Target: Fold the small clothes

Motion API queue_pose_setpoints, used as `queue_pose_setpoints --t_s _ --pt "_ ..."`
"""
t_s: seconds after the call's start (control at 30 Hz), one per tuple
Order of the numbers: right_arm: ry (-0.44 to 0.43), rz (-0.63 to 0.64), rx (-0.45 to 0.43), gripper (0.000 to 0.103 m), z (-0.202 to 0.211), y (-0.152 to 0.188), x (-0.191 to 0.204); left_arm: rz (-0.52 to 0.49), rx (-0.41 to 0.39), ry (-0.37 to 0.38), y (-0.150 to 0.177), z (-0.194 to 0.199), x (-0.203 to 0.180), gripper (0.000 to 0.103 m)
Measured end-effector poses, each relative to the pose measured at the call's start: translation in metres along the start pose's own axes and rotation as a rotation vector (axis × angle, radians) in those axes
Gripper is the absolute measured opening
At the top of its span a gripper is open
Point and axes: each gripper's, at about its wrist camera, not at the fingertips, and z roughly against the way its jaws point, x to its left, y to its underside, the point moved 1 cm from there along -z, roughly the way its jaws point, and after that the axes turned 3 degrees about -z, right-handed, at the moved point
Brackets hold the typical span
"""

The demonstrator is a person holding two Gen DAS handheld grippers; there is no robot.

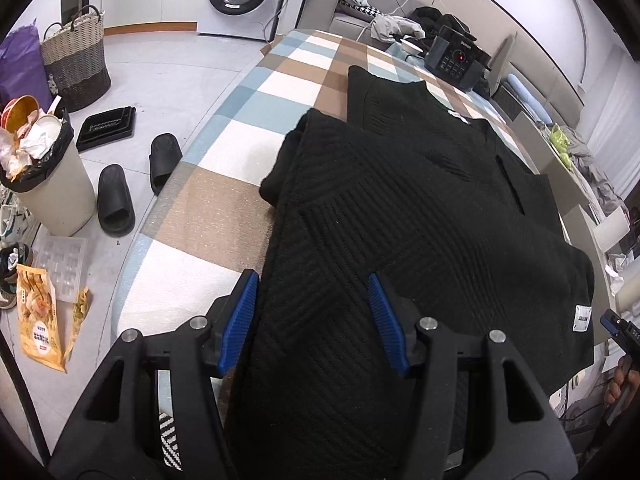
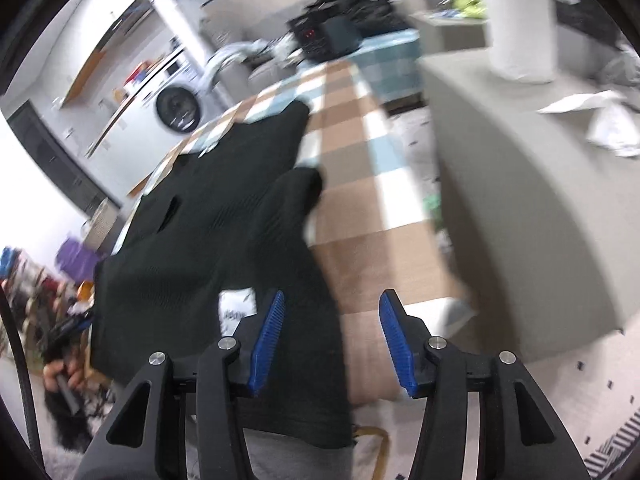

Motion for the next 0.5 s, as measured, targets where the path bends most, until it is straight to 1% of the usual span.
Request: queue_pose_setpoints --t_s 0.17,0.27,0.33,0.4,0.5 --pt "-0.038 0.057 0.059 0.051 -0.032 0.001 0.014 0.007 -0.004 -0.006 0.001 -0.003 -0.001 0.053" --pt "-0.033 0.066 0.072 0.051 -0.041 -0.001 0.016 0.033 -0.010 -0.003 0.000 -0.004 0.005 0.052" --pt "-0.041 0.062 0.069 0.051 -0.043 -0.005 0.014 0.036 -0.013 -0.005 0.000 -0.004 0.006 0.042" --pt "-0.045 0.056 0.062 0.051 -0.044 -0.008 0.011 0.037 -0.013 -0.010 -0.001 -0.005 0.007 0.041" --pt "-0.075 0.041 0.059 0.051 -0.046 -0.013 0.008 0.041 -0.016 -0.004 -0.002 -0.006 0.009 0.037"
